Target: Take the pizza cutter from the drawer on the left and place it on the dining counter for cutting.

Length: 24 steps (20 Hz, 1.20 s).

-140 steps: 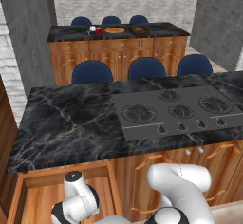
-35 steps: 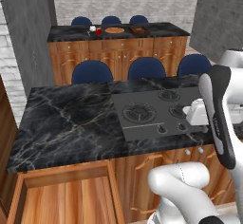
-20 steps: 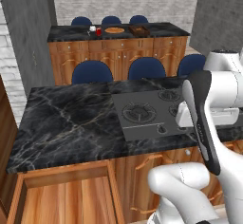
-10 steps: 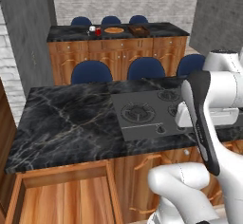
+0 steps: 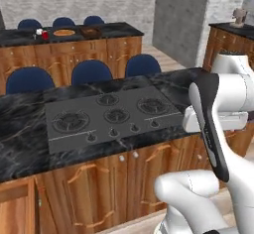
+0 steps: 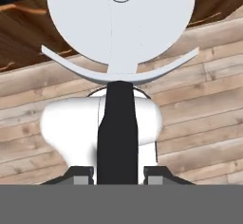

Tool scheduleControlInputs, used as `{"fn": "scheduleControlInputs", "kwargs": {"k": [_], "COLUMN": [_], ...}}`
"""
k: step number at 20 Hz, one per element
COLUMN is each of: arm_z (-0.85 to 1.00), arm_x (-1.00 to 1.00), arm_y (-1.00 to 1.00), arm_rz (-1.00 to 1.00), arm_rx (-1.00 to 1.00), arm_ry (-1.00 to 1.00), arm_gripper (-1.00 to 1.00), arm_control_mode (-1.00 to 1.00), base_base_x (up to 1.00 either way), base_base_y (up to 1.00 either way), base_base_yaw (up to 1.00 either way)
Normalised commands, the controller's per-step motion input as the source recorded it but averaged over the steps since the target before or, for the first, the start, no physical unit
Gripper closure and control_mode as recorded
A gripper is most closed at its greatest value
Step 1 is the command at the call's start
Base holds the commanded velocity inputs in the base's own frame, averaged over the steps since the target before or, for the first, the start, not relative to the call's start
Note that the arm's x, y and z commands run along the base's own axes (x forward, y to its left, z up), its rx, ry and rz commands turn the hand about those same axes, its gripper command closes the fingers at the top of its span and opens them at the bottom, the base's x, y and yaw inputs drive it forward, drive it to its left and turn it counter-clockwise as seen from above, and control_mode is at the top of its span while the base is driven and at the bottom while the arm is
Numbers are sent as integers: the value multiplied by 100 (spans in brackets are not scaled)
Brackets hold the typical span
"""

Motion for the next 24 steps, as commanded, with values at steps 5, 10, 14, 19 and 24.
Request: {"fn": "scheduleControlInputs", "kwargs": {"k": [5, 10, 14, 19, 24], "arm_z": [0, 0, 0, 0, 0], "arm_x": [0, 0, 0, 0, 0], "arm_y": [0, 0, 0, 0, 0], "arm_rz": [0, 0, 0, 0, 0], "arm_rx": [0, 0, 0, 0, 0], "arm_ry": [0, 0, 0, 0, 0], "arm_gripper": [100, 100, 100, 100, 100], "arm_control_mode": [100, 100, 100, 100, 100], "base_base_x": [-11, 21, 75, 73, 80], "base_base_y": [-97, -100, -100, -100, -100], "base_base_yaw": [-62, -33, 5, 11, 15]}}
